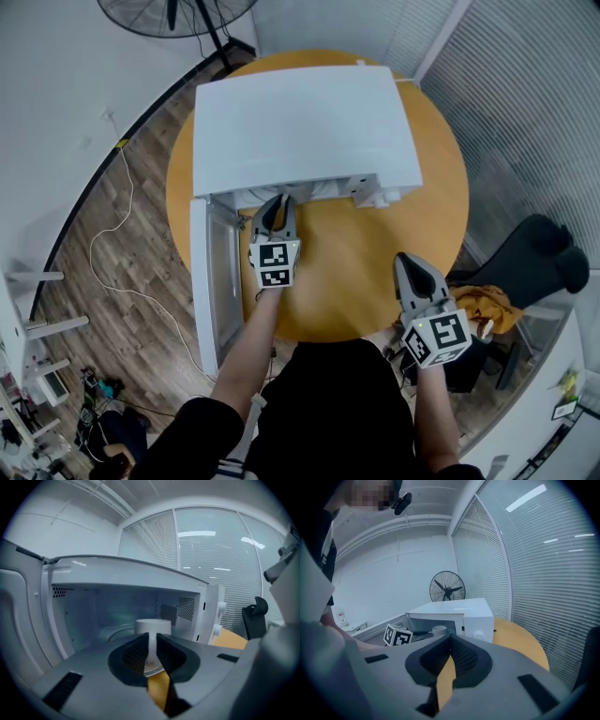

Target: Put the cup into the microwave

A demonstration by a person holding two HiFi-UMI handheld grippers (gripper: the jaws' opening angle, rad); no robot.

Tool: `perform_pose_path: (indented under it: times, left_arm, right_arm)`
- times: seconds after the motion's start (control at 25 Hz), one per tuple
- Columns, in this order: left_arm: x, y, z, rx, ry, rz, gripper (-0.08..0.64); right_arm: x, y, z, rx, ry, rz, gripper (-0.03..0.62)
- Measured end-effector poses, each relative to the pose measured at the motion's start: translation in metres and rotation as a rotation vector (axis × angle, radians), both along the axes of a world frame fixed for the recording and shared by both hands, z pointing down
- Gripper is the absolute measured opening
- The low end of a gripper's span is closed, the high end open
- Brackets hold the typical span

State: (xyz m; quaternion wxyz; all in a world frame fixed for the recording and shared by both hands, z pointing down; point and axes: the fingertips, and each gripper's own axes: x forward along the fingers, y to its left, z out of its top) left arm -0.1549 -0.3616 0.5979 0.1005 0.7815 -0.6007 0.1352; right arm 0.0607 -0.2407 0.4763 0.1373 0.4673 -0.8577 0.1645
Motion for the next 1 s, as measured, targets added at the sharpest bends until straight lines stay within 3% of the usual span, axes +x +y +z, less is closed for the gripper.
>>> perform_pose_path:
  times: [1.0]
  left_arm:
    - [-0.013, -0.052, 0.026, 0.009, -0.075, -0.012, 0.045]
  right_arm:
    - [0.004, 0.003, 0.014, -0.038, 0.007, 0.037, 0.009]
